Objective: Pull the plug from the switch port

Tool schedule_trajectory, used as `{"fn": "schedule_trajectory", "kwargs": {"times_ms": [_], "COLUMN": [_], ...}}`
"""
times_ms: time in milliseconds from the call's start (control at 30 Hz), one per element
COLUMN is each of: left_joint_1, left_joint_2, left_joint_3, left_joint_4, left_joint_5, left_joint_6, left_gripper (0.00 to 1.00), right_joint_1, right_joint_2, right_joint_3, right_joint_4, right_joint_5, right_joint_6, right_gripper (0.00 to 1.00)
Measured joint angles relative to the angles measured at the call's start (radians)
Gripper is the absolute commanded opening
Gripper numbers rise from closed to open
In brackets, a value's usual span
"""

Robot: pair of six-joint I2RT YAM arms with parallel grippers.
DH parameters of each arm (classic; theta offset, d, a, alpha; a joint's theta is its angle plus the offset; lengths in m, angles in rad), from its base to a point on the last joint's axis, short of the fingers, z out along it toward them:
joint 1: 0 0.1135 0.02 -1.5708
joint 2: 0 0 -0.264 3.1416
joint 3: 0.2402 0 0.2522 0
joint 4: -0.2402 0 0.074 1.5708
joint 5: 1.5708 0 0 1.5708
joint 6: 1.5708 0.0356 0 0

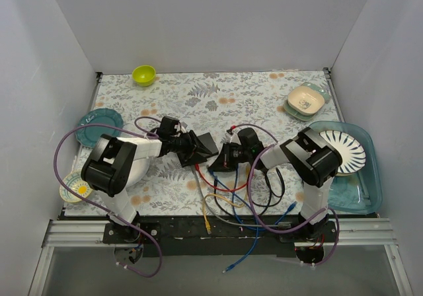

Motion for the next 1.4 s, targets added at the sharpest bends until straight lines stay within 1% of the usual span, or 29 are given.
{"fn": "schedule_trajectory", "kwargs": {"times_ms": [100,200,300,367,400,467,500,600,733,800,833,867,900,933,967,1000,1067,1133,1167,1300,1333,1400], "left_joint_1": [0.000,0.004,0.016,0.035,0.046,0.066,0.073,0.096,0.098,0.098,0.098,0.097,0.097,0.096,0.096,0.095,0.093,0.092,0.091,0.089,0.089,0.089], "left_joint_2": [0.000,-0.008,-0.036,-0.068,-0.085,-0.121,-0.135,-0.191,-0.237,-0.256,-0.270,-0.286,-0.303,-0.321,-0.340,-0.363,-0.402,-0.433,-0.448,-0.469,-0.467,-0.457], "left_joint_3": [0.004,0.004,0.002,-0.004,-0.005,-0.006,-0.006,-0.003,0.030,0.033,0.032,0.031,0.026,0.019,0.006,-0.010,-0.043,-0.080,-0.099,-0.140,-0.147,-0.162], "left_joint_4": [-0.004,-0.008,-0.033,-0.053,-0.066,-0.081,-0.084,-0.094,-0.117,-0.127,-0.142,-0.157,-0.171,-0.188,-0.200,-0.217,-0.266,-0.301,-0.319,-0.378,-0.385,-0.397], "left_joint_5": [-0.016,-0.029,-0.074,-0.107,-0.119,-0.142,-0.149,-0.170,-0.181,-0.187,-0.192,-0.199,-0.208,-0.219,-0.232,-0.245,-0.276,-0.307,-0.321,-0.361,-0.367,-0.372], "left_joint_6": [0.000,0.002,0.021,0.039,0.045,0.055,0.058,0.064,0.064,0.063,0.061,0.059,0.058,0.058,0.058,0.058,0.055,0.055,0.053,0.062,0.064,0.067], "left_gripper": [0.43,0.43,0.43,0.44,0.44,0.45,0.45,0.45,0.45,0.44,0.43,0.42,0.40,0.38,0.36,0.32,0.28,0.22,0.19,0.02,0.00,0.00], "right_joint_1": [-0.004,-0.022,-0.090,-0.160,-0.193,-0.254,-0.267,-0.267,-0.207,-0.168,-0.150,-0.135,-0.123,-0.114,-0.109,-0.106,-0.106,-0.108,-0.109,-0.111,-0.111,-0.113], "right_joint_2": [-0.021,-0.092,-0.196,-0.262,-0.292,-0.339,-0.350,-0.357,-0.353,-0.329,-0.304,-0.272,-0.229,-0.183,-0.135,-0.082,0.029,0.126,0.171,0.317,0.338,0.369], "right_joint_3": [-0.014,-0.032,-0.033,-0.033,-0.033,-0.031,-0.028,0.007,0.126,0.235,0.306,0.384,0.462,0.537,0.602,0.665,0.780,0.854,0.878,0.932,0.938,0.959], "right_joint_4": [-0.030,-0.139,-0.321,-0.431,-0.477,-0.555,-0.578,-0.638,-0.699,-0.726,-0.731,-0.735,-0.736,-0.731,-0.726,-0.732,-0.743,-0.758,-0.759,-0.789,-0.792,-0.785], "right_joint_5": [-0.007,0.041,0.163,0.259,0.306,0.393,0.416,0.448,0.492,0.510,0.515,0.513,0.506,0.494,0.478,0.463,0.442,0.429,0.423,0.396,0.386,0.350], "right_joint_6": [-0.012,-0.050,-0.119,-0.166,-0.187,-0.230,-0.243,-0.283,-0.326,-0.347,-0.358,-0.366,-0.373,-0.381,-0.389,-0.393,-0.394,-0.394,-0.394,-0.393,-0.390,-0.377], "right_gripper": [0.01,0.01,0.01,0.01,0.05,0.20,0.32,0.43,0.49,0.47,0.44,0.38,0.20,0.10,0.02,0.01,0.01,0.01,0.01,0.01,0.01,0.01]}}
